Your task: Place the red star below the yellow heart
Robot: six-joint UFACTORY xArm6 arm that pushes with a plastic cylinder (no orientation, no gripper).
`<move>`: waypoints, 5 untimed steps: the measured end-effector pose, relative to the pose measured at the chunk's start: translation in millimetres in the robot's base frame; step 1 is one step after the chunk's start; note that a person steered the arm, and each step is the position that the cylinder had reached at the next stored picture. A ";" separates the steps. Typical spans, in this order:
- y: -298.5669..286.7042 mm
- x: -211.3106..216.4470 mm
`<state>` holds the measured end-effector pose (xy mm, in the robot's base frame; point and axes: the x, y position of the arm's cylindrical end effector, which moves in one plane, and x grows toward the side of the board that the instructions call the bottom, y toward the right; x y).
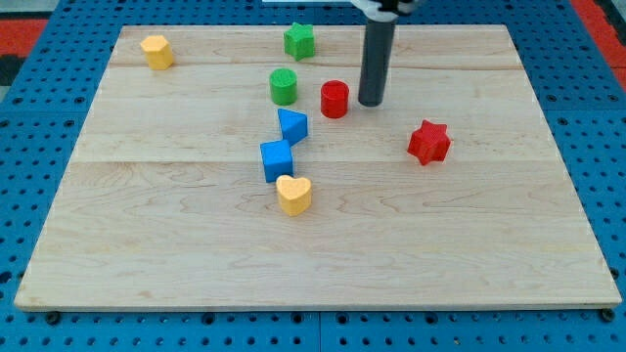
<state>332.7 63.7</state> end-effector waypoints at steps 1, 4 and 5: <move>-17.3 1.0; -62.1 24.1; -51.5 36.5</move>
<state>369.2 12.2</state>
